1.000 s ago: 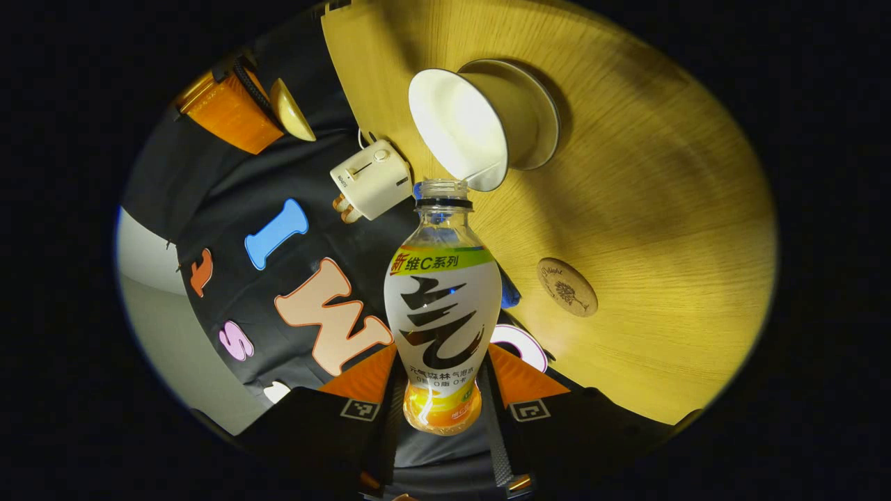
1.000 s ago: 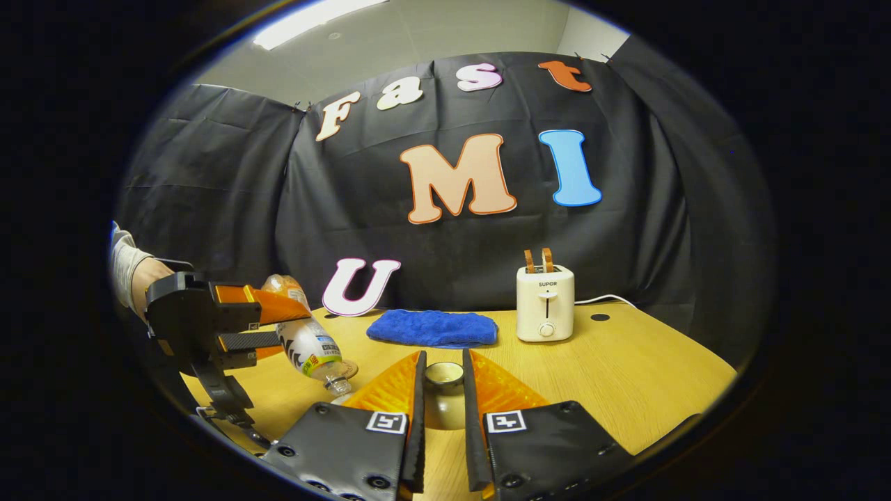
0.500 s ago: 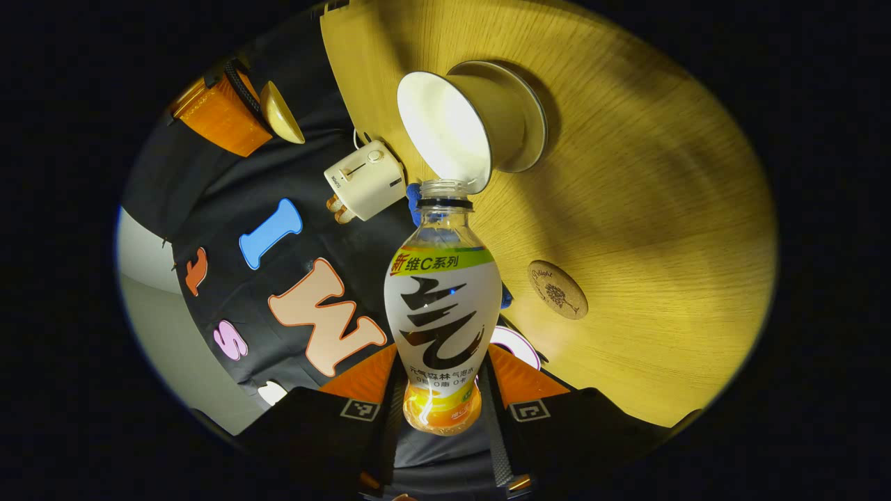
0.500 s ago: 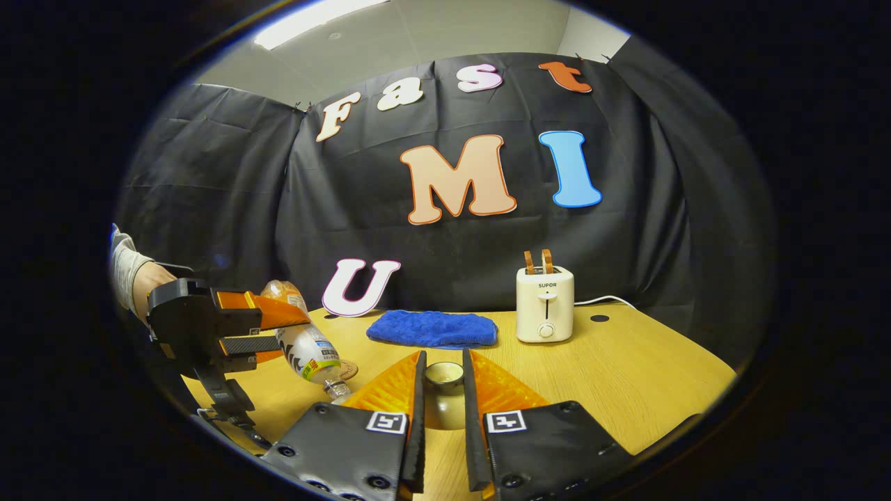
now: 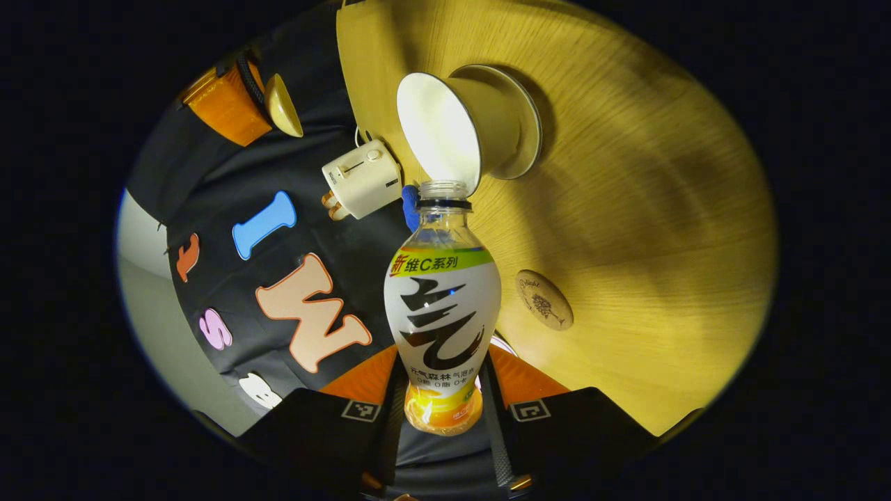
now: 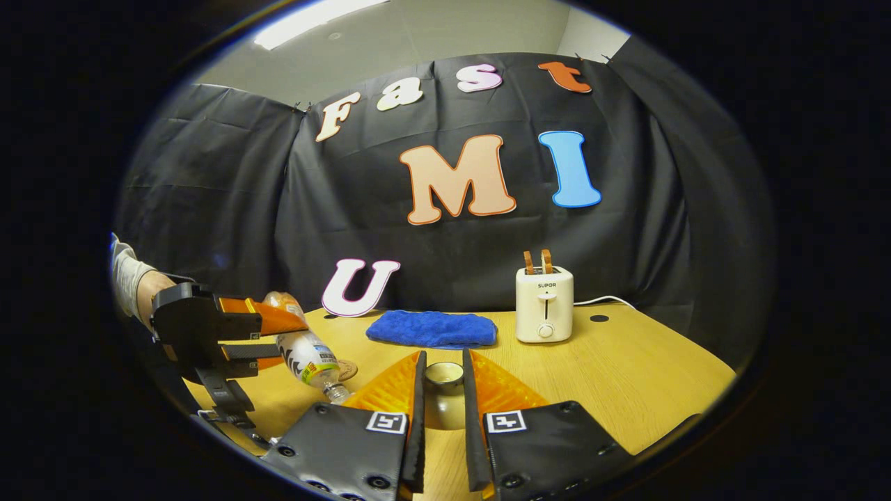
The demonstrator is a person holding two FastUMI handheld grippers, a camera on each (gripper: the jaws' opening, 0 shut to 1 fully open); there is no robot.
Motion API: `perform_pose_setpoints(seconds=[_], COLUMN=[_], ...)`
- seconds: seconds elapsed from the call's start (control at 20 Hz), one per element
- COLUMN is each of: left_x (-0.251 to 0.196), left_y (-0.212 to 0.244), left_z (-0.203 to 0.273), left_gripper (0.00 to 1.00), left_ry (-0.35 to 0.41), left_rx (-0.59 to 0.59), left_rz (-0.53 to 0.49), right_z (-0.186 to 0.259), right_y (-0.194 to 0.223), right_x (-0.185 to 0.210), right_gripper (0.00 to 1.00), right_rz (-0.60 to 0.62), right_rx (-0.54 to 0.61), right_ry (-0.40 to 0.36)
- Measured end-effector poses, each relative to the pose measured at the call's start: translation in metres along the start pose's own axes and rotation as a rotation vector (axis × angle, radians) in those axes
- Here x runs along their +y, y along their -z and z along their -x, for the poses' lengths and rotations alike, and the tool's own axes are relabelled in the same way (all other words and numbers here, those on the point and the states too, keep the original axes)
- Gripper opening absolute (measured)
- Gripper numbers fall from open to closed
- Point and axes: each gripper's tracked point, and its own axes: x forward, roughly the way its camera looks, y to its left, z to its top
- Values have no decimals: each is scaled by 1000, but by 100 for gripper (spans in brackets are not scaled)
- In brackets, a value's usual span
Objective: Open the teacup lid with one hand, grasp the water bottle and pour water into the teacup with the other hand; after pouring, place the water bottle on the coaster and then close the teacup lid.
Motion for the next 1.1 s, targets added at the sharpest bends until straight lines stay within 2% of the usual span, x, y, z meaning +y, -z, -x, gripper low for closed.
perform_pose_setpoints(seconds=[0.1,0.4,0.6,0.8,0.95,1.1], left_x=[-8,-30,-37,-27,-17,-9], left_y=[0,-11,-22,-26,-31,-32], left_z=[-1,-5,-5,-6,-7,-6], left_gripper=[52,52,51,50,54,52], left_ry=[15,72,96,84,60,56], left_rx=[-10,-58,-87,-115,-140,-160], left_rz=[60,326,549,755,863,953], right_z=[-1,-1,-2,-4,-4,-5], right_y=[1,1,5,8,10,11], right_x=[-1,-1,4,10,15,20], right_gripper=[27,27,27,27,27,28], right_rz=[0,-2,-2,1,9,14], right_rx=[-1,1,8,16,21,25], right_ry=[1,1,-8,-22,-31,-40])
